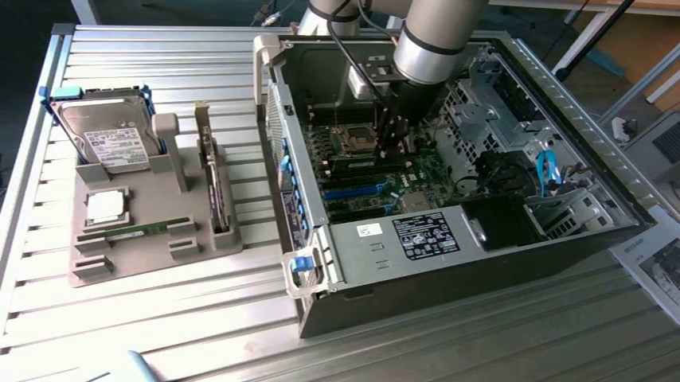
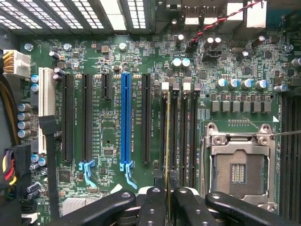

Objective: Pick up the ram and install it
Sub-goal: 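Insert the ram into the slot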

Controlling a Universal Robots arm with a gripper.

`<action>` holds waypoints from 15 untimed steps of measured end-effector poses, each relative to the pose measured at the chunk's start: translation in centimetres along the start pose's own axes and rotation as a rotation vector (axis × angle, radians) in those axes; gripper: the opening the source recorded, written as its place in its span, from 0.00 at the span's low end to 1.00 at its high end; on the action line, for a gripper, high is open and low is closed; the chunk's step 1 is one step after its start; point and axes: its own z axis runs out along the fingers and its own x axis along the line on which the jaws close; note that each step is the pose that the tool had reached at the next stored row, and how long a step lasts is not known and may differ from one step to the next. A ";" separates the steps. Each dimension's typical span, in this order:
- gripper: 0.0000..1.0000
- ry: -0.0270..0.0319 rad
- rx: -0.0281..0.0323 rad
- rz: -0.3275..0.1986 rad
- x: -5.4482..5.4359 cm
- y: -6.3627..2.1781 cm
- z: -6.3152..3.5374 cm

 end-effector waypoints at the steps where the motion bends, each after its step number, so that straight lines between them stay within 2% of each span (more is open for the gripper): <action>1: 0.13 -0.0001 0.0000 0.000 -0.1 0.01 0.04; 15: 0.13 -0.0001 -0.0001 0.000 -0.2 -0.15 0.12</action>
